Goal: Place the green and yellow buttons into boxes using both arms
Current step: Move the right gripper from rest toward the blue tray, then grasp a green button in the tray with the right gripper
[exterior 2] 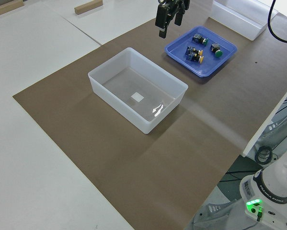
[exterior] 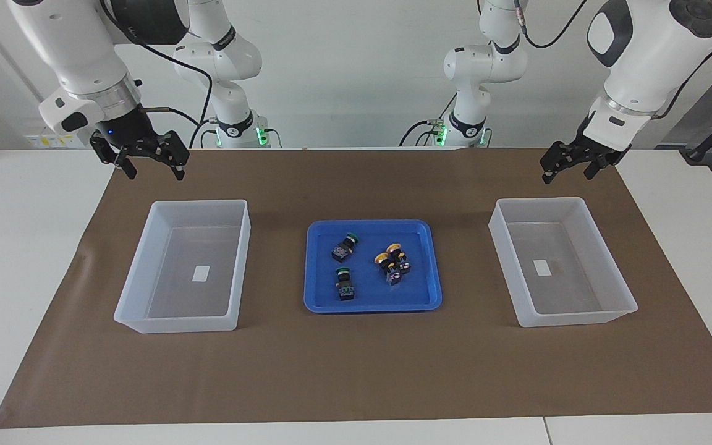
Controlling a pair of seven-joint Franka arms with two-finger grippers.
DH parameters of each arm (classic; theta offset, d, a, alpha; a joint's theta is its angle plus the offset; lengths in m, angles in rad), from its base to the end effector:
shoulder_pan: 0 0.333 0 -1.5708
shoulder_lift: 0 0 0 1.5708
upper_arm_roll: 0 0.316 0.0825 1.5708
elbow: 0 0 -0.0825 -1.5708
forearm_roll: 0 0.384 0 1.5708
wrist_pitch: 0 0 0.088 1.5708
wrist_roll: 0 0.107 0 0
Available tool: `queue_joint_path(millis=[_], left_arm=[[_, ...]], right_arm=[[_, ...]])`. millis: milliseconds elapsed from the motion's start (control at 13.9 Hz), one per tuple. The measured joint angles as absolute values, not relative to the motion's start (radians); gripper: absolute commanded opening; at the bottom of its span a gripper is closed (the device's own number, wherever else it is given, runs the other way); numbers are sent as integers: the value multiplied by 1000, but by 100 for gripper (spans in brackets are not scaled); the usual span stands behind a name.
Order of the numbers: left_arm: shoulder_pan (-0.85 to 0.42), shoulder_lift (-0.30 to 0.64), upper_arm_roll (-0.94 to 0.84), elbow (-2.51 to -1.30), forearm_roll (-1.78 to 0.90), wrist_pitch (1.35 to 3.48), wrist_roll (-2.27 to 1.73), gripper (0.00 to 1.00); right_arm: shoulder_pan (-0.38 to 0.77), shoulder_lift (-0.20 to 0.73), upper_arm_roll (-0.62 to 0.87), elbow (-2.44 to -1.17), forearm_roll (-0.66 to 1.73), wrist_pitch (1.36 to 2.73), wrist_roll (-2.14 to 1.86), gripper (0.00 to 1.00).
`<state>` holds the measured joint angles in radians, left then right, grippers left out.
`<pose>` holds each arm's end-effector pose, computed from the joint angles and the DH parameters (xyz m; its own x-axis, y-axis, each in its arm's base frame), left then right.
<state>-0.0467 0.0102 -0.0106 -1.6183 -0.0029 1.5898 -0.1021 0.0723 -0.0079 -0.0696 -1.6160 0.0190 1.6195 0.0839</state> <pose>0.5567 -0.0322 0.5980 0.9982 0.0449 -0.0388 0.0449 -0.9990 -0.0010 0.5560 0.0033 0.6118 0.9966 -0.0820 0.0097 -0.0818 -0.9964 -0.0204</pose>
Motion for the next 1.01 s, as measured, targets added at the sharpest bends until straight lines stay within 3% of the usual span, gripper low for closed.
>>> queue_joint_path(millis=[432,721,1009], left_arm=[[-47,10,-11,-1618,-3,1590,-102,100],[-47,10,-11,-1618,-3,1590,-102,100],[-47,10,-11,-1618,-3,1590,-102,100]], right_arm=[[86,-16,-61,-1661,19,1670,91,100],[204,-16,-55,-1740,19,1766,229,100],[331,87,-50,-1774,20,1921,384,100]])
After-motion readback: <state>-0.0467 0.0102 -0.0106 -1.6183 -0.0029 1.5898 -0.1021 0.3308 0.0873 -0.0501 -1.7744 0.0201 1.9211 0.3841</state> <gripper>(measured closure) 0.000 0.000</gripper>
